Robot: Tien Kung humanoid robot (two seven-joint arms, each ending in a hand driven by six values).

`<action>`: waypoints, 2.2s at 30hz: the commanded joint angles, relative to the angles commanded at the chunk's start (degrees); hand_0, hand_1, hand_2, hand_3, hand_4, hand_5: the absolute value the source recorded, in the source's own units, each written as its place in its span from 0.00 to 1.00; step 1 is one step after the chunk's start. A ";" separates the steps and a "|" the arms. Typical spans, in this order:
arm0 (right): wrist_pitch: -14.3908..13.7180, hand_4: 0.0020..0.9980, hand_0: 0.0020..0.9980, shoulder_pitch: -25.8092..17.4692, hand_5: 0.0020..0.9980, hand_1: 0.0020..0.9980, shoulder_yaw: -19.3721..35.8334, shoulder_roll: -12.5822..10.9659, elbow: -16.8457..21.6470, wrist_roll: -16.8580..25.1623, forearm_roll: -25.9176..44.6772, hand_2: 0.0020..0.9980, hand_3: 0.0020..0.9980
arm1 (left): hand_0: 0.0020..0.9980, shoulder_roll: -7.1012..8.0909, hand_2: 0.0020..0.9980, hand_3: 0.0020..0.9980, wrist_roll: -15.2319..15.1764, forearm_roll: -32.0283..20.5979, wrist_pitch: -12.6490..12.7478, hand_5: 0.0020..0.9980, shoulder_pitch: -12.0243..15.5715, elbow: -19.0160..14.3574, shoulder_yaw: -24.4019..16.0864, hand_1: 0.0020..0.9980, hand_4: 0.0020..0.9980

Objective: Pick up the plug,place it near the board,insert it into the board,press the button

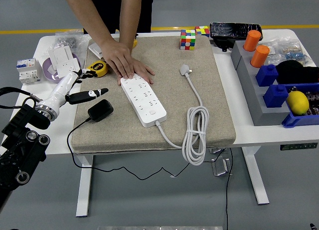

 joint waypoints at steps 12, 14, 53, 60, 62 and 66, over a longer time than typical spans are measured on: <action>0.07 1.00 0.94 -0.59 1.00 0.84 -0.15 0.26 0.03 -0.04 -0.34 0.78 0.79 | 0.94 -2.75 0.92 0.90 2.91 -26.78 -1.06 1.00 4.96 -11.46 -12.85 0.97 1.00; 0.07 1.00 0.94 -0.62 1.00 0.84 -0.01 0.36 0.02 -0.03 -0.45 0.78 0.79 | 0.94 -3.16 0.92 0.90 3.56 -31.62 -1.48 1.00 5.77 -11.88 -14.77 0.97 1.00; 0.11 1.00 0.94 -1.71 1.00 0.84 1.91 1.98 -0.39 -0.02 -1.40 0.78 0.80 | 0.79 -6.40 0.80 0.80 6.57 -46.12 -3.78 1.00 12.84 -14.22 -25.39 0.82 1.00; 0.11 1.00 0.94 -1.67 1.00 0.84 1.94 1.98 -0.39 -0.03 -1.40 0.78 0.80 | 0.79 -6.44 0.80 0.80 6.57 -45.95 -3.84 1.00 12.87 -14.36 -25.29 0.81 1.00; 0.11 1.00 0.94 -1.69 1.00 0.84 1.95 2.01 -0.39 -0.02 -1.38 0.78 0.80 | 0.79 -6.40 0.80 0.80 6.56 -45.61 -3.88 1.00 12.88 -14.45 -25.24 0.81 1.00; 0.10 1.00 0.94 -1.73 1.00 0.84 1.89 2.04 -0.38 -0.03 -1.36 0.78 0.80 | 0.79 -6.38 0.80 0.80 6.47 -44.96 -3.89 1.00 12.97 -14.63 -25.23 0.81 1.00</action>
